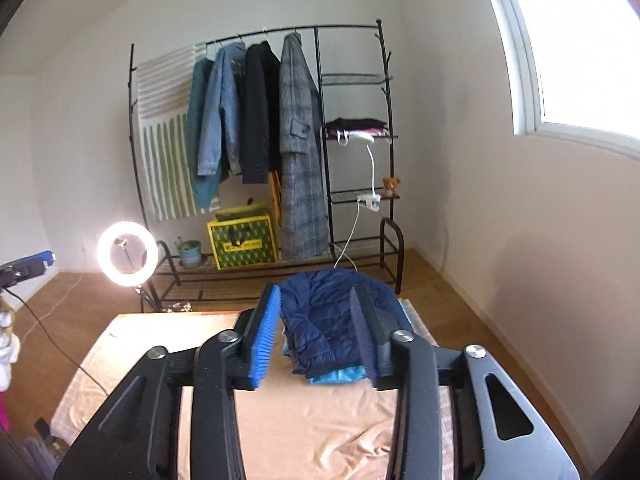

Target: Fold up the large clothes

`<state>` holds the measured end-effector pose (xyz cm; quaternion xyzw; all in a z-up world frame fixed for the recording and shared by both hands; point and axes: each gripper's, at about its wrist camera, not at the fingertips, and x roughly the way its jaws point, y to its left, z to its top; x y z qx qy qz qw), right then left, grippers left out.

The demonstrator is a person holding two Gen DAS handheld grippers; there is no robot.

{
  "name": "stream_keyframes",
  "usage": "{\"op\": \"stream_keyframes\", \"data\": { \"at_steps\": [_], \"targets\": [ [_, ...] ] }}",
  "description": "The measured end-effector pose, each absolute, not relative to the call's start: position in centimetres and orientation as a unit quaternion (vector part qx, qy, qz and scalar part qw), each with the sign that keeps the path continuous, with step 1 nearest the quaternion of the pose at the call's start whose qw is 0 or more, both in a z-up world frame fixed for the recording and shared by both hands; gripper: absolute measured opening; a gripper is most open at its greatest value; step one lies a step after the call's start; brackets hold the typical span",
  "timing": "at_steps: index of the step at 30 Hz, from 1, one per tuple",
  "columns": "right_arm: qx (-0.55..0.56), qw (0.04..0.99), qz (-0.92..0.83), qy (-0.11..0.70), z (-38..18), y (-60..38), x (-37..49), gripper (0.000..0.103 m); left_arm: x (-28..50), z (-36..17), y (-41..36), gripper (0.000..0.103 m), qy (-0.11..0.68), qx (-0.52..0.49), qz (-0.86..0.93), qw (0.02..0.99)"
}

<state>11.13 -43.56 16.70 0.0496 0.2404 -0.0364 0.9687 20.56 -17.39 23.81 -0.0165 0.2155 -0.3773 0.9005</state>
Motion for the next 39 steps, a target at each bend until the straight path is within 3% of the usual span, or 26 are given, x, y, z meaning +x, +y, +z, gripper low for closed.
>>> {"op": "stream_keyframes", "data": {
  "at_steps": [4, 5, 6, 7, 12, 15, 28, 32, 39],
  "targets": [
    [0.055, 0.969, -0.04, 0.238, 16.2, -42.5, 9.7, 0.041, 18.5, 22.3, -16.4, 0.077, 0.221, -0.015, -0.378, 0.899],
    [0.057, 0.969, -0.042, 0.237, 15.6, -42.0, 9.5, 0.049, 18.1, 21.5, -16.3, 0.078, 0.224, -0.014, -0.378, 0.898],
    [0.057, 0.969, -0.044, 0.236, 15.2, -41.6, 9.2, 0.057, 17.8, 20.6, -16.2, 0.078, 0.229, -0.015, -0.377, 0.897],
    [0.056, 0.969, -0.048, 0.237, 14.6, -41.1, 9.1, 0.058, 17.6, 19.6, -16.3, 0.078, 0.237, -0.015, -0.378, 0.895],
    [0.04, 0.965, -0.065, 0.252, 11.4, -38.8, 8.8, 0.059, 17.2, 14.9, -16.8, 0.078, 0.256, -0.002, -0.373, 0.891],
    [0.026, 0.964, -0.077, 0.254, 9.7, -37.6, 8.8, 0.067, 17.2, 12.7, -17.1, 0.078, 0.258, 0.003, -0.365, 0.895],
    [0.007, 0.96, -0.109, 0.257, 3.7, -34.2, 10.6, 0.076, 20.4, 5.1, -19.3, 0.079, 0.286, 0.013, -0.325, 0.901],
    [0.014, 0.956, -0.116, 0.269, 1.9, -34.4, 11.2, 0.078, 21.0, 3.7, -19.8, 0.096, 0.294, 0.029, -0.315, 0.902],
    [0.018, 0.949, -0.124, 0.289, -0.6, -35.0, 11.8, 0.081, 21.6, 2.0, -20.2, 0.103, 0.296, 0.043, -0.267, 0.916]
  ]
}}
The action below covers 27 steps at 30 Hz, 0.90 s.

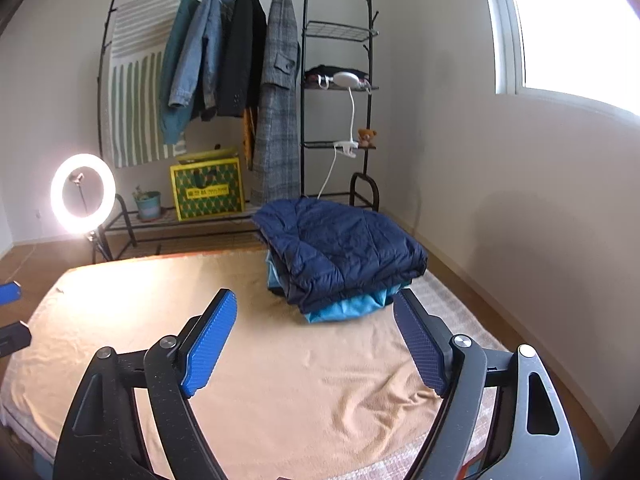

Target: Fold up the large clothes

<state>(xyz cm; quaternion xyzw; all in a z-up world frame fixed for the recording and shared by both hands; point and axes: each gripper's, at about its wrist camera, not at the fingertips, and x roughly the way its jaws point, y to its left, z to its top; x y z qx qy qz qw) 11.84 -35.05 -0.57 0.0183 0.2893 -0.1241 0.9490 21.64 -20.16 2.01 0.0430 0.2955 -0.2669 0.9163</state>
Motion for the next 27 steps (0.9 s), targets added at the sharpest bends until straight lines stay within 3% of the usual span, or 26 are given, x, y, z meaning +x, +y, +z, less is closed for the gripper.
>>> {"op": "stream_keyframes", "data": {
  "at_steps": [27],
  "targets": [
    [0.001, 0.942, -0.119, 0.315, -2.8, -32.9, 12.7, 0.083, 21.5, 1.0, -20.1, 0.103, 0.298, 0.04, -0.247, 0.921]
  ]
}}
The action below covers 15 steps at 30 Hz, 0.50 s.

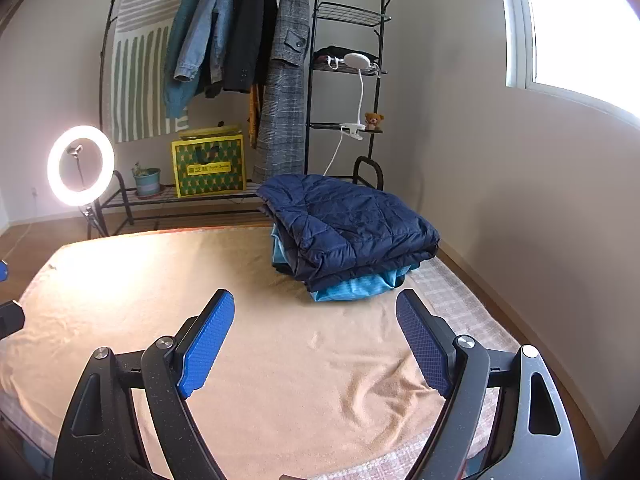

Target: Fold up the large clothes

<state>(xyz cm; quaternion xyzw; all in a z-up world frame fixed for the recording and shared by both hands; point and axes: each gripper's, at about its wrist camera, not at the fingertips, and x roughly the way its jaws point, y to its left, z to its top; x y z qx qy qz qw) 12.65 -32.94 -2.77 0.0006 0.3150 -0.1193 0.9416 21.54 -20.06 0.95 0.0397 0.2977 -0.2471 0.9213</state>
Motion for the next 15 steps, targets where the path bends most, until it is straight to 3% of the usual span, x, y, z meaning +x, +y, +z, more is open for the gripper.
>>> {"op": "stream_keyframes", "data": {
  "at_steps": [15],
  "targets": [
    [0.0, 0.942, -0.118, 0.314, -2.78, -32.77, 12.75, 0.083, 21.28, 1.12, -20.15, 0.103, 0.295, 0.044, -0.249, 0.922]
  ]
}}
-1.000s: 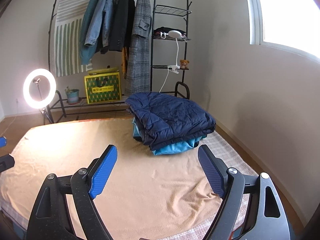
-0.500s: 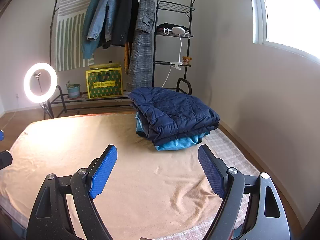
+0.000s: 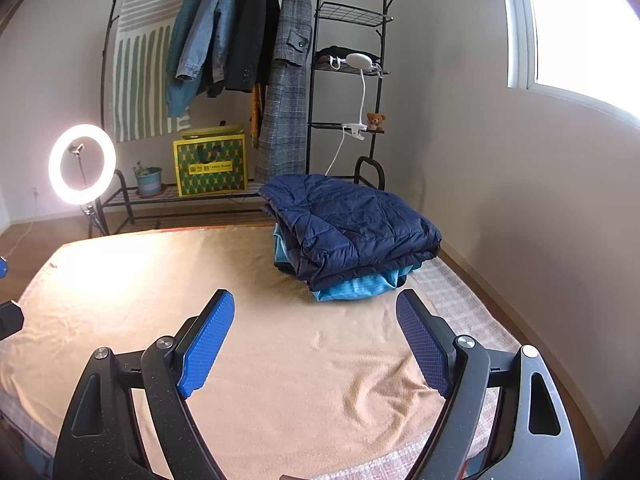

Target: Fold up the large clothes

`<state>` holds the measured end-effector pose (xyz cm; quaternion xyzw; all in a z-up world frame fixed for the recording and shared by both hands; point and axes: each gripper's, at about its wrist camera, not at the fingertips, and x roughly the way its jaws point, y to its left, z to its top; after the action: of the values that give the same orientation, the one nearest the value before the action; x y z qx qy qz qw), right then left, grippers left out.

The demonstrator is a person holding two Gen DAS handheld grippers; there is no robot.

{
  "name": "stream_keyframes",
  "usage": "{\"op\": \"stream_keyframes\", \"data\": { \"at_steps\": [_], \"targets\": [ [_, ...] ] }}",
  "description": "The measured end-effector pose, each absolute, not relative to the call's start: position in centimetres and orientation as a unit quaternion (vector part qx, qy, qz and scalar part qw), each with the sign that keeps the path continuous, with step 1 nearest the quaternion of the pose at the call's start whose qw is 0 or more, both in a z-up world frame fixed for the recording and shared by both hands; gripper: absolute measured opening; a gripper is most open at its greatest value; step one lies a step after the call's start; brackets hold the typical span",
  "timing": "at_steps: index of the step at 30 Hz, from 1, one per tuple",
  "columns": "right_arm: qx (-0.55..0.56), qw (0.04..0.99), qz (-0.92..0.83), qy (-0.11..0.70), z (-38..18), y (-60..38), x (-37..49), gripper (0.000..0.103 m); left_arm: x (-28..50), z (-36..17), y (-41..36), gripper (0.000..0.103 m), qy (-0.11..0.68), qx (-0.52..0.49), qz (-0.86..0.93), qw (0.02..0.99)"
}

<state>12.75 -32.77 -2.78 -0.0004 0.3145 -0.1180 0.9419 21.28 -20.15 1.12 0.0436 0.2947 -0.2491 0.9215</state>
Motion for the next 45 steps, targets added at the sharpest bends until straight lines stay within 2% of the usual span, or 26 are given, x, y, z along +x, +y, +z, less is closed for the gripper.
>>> {"op": "stream_keyframes", "data": {
  "at_steps": [45],
  "targets": [
    [-0.004, 0.94, -0.117, 0.321, -3.39, -32.92, 12.44, 0.083, 21.19, 1.46, -20.14, 0.103, 0.285, 0.062, -0.248, 0.924]
  ]
}}
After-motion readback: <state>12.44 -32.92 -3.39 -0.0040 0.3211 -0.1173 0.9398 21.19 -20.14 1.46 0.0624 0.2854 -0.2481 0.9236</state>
